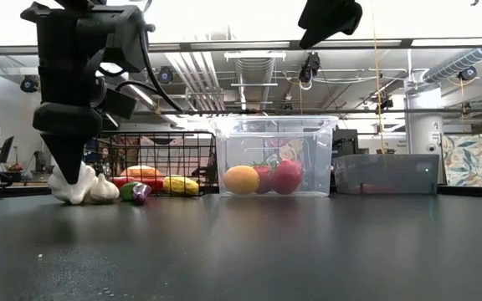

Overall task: Sort produce into baskets
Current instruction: Put the left white garlic into the wire basket

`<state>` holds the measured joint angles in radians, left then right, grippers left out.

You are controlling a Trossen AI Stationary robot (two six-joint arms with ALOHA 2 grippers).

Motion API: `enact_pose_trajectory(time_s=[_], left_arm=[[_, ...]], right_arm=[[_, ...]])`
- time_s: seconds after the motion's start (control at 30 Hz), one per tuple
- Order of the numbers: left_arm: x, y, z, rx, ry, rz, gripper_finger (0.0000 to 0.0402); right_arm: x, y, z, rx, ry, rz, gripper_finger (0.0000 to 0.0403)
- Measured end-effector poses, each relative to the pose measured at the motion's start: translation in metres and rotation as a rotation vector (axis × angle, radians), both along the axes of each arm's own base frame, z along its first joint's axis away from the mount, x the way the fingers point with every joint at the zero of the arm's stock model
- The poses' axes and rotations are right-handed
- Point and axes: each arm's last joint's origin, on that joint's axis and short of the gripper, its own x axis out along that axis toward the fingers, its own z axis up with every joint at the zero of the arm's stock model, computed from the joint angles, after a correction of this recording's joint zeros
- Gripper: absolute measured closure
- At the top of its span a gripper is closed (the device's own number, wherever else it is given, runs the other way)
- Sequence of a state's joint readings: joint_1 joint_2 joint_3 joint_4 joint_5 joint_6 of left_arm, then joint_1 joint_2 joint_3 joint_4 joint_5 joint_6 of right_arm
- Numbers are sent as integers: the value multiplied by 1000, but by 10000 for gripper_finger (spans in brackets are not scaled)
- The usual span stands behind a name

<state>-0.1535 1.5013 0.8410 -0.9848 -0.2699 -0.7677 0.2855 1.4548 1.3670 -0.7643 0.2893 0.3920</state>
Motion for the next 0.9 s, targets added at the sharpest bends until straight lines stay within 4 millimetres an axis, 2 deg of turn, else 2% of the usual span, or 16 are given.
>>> enact_pose_trajectory(time_s=[0.2,0.43,0.63,0.9], left_arm=[[-2,0,3,-24,37,-4,266],[2,-4,28,-31,10,-46,268],[5,-8,65,-36,-120,-152,268],[-1,1,131,148,-357,-224,269]], right_arm=[[0,0,0,0,0,0,174],[0,0,0,0,0,1,174],[0,0,0,-2,1,2,174],[0,0,0,-2,1,2,174]])
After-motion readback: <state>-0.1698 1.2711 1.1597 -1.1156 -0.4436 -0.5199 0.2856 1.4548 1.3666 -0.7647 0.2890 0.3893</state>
